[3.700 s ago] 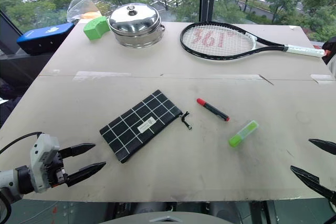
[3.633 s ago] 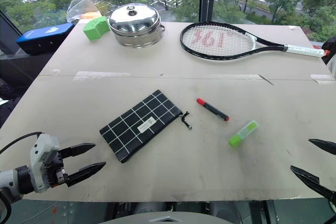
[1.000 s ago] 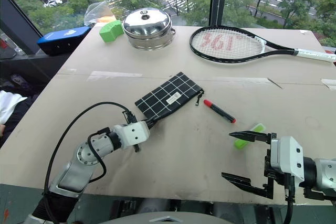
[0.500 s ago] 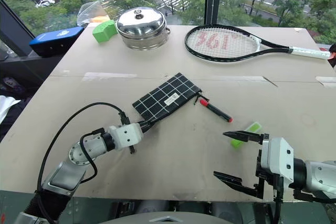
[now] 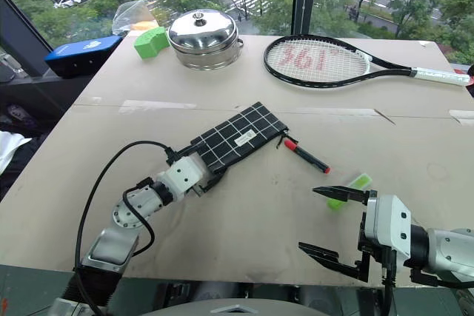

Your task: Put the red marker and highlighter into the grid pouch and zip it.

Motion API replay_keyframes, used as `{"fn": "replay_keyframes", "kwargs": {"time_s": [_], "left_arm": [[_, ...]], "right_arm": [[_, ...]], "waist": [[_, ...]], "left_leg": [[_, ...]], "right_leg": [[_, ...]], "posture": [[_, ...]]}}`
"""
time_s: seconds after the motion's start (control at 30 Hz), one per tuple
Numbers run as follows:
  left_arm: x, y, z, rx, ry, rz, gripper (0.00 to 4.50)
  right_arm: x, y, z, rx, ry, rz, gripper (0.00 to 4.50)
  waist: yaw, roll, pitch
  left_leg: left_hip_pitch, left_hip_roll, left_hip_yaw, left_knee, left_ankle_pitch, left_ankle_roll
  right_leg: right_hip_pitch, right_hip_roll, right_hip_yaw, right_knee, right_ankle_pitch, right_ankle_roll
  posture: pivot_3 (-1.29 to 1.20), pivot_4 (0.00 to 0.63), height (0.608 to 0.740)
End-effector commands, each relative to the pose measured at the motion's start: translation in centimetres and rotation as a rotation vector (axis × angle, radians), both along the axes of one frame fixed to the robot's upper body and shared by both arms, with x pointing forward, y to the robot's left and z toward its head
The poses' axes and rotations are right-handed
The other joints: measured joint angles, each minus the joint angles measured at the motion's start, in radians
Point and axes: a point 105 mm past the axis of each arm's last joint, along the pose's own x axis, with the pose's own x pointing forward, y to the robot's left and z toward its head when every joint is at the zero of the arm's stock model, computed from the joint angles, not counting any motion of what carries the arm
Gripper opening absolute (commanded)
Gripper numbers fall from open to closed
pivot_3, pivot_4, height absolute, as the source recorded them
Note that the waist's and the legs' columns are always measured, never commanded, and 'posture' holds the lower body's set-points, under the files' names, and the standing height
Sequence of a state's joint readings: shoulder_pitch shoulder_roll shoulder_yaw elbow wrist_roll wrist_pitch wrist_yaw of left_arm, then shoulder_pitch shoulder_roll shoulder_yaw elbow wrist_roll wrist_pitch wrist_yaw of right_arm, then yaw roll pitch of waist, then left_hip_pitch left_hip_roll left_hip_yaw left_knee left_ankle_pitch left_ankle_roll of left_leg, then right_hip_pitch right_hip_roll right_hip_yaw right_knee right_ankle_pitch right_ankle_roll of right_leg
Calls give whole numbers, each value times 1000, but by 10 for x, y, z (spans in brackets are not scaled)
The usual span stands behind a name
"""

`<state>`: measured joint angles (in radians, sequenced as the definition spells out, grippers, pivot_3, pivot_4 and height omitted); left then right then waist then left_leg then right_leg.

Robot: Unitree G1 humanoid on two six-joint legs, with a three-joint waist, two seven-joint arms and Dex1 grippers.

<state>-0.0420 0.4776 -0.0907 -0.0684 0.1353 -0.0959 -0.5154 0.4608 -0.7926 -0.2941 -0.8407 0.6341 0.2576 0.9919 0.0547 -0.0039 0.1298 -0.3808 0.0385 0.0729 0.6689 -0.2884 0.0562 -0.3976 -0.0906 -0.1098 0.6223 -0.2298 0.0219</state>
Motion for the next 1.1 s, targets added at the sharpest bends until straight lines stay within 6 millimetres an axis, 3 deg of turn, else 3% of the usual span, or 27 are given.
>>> {"fn": "replay_keyframes", "kwargs": {"time_s": [0.03,0.1,0.2,0.27,0.47,0.6,0.73,0.83,0.93,1.1], "left_arm": [[-1,-9,-13,-58,104,-5,4462],[-1,-13,-15,-94,136,-12,4462],[5,-8,-22,55,76,-26,4462],[6,-7,-32,171,33,-87,3967],[5,-12,-45,209,26,-175,1423],[3,-5,-42,172,43,-178,43],[0,-1,-20,89,39,-195,43],[0,2,3,8,56,-196,43],[0,3,27,-33,61,-206,43],[-3,-2,52,-41,76,-250,43]], "right_arm": [[0,3,8,-2,-44,7,4500],[0,3,7,-2,-46,5,4500],[1,5,6,2,-50,-2,4500],[1,6,6,7,-51,-13,4500],[0,10,5,24,-45,-33,4500],[5,13,6,58,-38,-76,4500],[27,17,7,101,-21,-211,4500],[45,24,10,117,16,-281,4500],[79,23,5,13,20,-429,4500],[130,34,-1,52,158,-601,4500]], "waist": [[0,-1,1],[0,-2,1],[12,-2,1],[17,-2,0],[14,3,-3],[11,10,-8],[0,9,-8],[-18,2,-3],[-29,-4,1],[-34,-8,4]], "left_leg": [[0,0,0,0,0,0],[0,0,0,0,0,0],[0,0,0,0,0,0],[0,-1,0,0,0,0],[1,0,0,0,-1,-1],[1,-1,1,0,-1,-1],[1,0,1,-1,0,0],[0,1,0,-1,0,0],[-5,0,1,-1,0,0],[-9,0,-2,0,1,-1]], "right_leg": [[0,0,0,0,0,0],[0,0,0,0,0,0],[0,0,0,0,0,0],[0,0,0,0,0,0],[1,-1,0,0,0,0],[1,-2,0,0,0,0],[0,0,-1,0,0,0],[-1,0,-1,0,0,0],[-5,0,0,0,2,-4],[-7,0,-4,0,3,-4]], "posture": [[0,150,740],[0,150,740],[0,150,740],[0,150,740],[0,150,740],[0,150,740],[0,150,740],[0,150,740],[0,150,740],[0,150,740]]}}
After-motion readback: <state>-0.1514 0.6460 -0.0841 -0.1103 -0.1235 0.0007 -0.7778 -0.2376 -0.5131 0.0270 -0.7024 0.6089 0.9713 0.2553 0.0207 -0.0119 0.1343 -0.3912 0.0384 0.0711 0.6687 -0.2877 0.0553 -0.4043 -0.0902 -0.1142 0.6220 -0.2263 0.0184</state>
